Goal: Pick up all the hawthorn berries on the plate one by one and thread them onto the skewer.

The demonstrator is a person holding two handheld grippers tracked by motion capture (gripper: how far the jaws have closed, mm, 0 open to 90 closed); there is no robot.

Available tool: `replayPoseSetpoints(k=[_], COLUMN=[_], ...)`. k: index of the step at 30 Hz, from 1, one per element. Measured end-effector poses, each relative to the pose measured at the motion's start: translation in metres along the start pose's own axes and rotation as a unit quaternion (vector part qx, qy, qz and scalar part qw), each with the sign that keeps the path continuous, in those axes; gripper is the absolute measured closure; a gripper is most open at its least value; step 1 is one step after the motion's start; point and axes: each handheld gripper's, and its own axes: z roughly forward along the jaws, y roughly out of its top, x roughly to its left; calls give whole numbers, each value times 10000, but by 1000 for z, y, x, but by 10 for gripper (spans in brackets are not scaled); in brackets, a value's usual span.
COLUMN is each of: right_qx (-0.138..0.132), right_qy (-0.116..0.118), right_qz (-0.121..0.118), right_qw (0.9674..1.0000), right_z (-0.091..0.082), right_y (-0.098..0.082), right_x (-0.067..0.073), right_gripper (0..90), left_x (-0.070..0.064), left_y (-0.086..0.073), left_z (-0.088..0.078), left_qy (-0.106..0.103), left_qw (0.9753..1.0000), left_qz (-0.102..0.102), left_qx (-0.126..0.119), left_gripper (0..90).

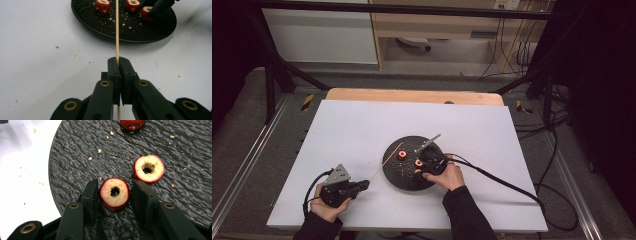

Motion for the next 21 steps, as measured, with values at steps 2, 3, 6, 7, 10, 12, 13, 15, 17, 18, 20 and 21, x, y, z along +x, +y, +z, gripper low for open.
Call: replayPoseSetpoints(k=[2, 3, 6, 7, 10, 12, 13, 15, 17, 18, 20, 21], right_qx=[0, -9, -29, -34, -65, -151, -207, -334, -476, -558, -748, -831], right_qy=[6, 13, 2, 0, -13, -9, 0, 16, 28, 42, 68, 75], right_qz=[-1, 2, -7, 0, 18, 59, 72, 128, 206, 237, 303, 316], right_qw=[10000, 10000, 10000, 10000, 10000, 9999, 9998, 9994, 9987, 9982, 9967, 9960], right_z=[1, 1, 2, 2, 1, -1, -3, -7, -11, -12, -15, -16], right_y=[0, 0, 0, 0, -1, -1, 0, 0, -1, -1, -1, -1], right_x=[0, 0, 0, 0, 1, 1, 2, 3, 5, 5, 7, 7], right_gripper=[591, 595, 598, 599, 602, 603, 603, 604, 604, 604, 604, 604], left_x=[0, 0, 0, 0, 0, 0, 0, 0, 0, -1, -1, -1], left_y=[0, 0, 0, 0, 0, 0, 0, 0, 0, 0, 0, 0], left_z=[0, 0, 0, 0, 0, 0, 0, 0, 0, 0, 0, -1], left_qy=[-1, -2, -7, -6, -4, -5, -5, 2, 0, 2, 4, 6], left_qw=[10000, 10000, 10000, 10000, 10000, 10000, 10000, 10000, 10000, 10000, 10000, 10000], left_qz=[-2, 0, 7, 11, 14, 12, 12, 4, 9, 12, 12, 10], left_qx=[-4, -2, 8, 9, 8, 2, 1, -7, -16, -16, -19, -24], left_gripper=[879, 879, 879, 879, 879, 879, 879, 879, 879, 879, 879, 879])
